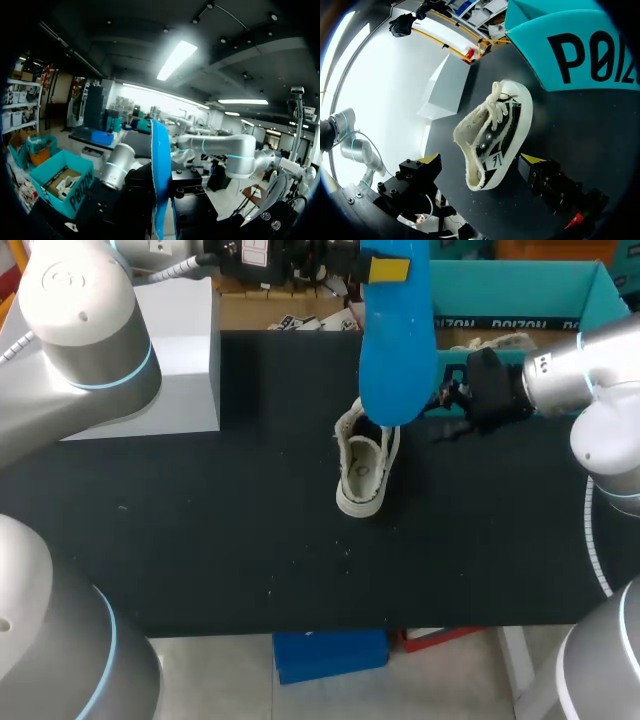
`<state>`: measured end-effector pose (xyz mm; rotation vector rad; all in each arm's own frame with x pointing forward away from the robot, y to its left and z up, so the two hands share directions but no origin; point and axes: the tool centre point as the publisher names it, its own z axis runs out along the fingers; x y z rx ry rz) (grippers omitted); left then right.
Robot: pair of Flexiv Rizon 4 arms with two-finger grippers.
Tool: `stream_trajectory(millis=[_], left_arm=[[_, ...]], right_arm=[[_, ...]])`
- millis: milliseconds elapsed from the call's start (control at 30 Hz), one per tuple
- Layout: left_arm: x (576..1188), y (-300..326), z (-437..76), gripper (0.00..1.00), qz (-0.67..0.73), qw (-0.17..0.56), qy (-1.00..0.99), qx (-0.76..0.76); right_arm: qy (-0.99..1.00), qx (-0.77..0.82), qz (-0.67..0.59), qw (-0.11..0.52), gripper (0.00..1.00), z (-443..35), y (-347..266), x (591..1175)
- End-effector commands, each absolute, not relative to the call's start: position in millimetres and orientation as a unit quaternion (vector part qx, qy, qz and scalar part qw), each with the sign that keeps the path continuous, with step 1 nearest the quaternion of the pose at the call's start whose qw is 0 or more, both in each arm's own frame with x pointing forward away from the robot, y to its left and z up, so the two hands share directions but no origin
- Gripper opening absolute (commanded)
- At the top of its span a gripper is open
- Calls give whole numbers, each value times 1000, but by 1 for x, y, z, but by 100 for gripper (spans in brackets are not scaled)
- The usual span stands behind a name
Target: Take the shoe out of the shoebox, open the shoe tongue, remove and reinsert the insole, then place the shoe into the shoebox
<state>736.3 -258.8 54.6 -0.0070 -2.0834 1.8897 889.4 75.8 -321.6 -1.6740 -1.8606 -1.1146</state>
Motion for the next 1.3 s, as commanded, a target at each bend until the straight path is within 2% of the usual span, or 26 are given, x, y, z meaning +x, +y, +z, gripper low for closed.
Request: stream_trajectory(millis=[33, 233, 400, 633, 833, 967, 1300], left_arm=[[736, -260, 54, 0, 664, 162, -730, -1], [736, -260, 54, 0, 664, 162, -730, -1], [736, -260, 54, 0, 664, 162, -730, -1], [736, -260, 54, 0, 664, 162, -730, -1], [736, -260, 54, 0, 664, 162, -730, -1], [736, -260, 54, 0, 664, 162, -730, -1], [736, -260, 54, 0, 664, 162, -730, -1]], right_arm=[[-665, -599, -399, 199, 100, -322, 77, 890], [-745, -564, -328, 138, 100, -317, 92, 892], [-766, -546, -326, 97, 100, -315, 96, 894], [-838, -447, -313, 7, 100, -310, 110, 889], [-824, -478, -303, 34, 100, -318, 104, 889], [-775, -544, -307, 100, 100, -320, 94, 892], [-721, -531, -414, 166, 100, -304, 98, 888]])
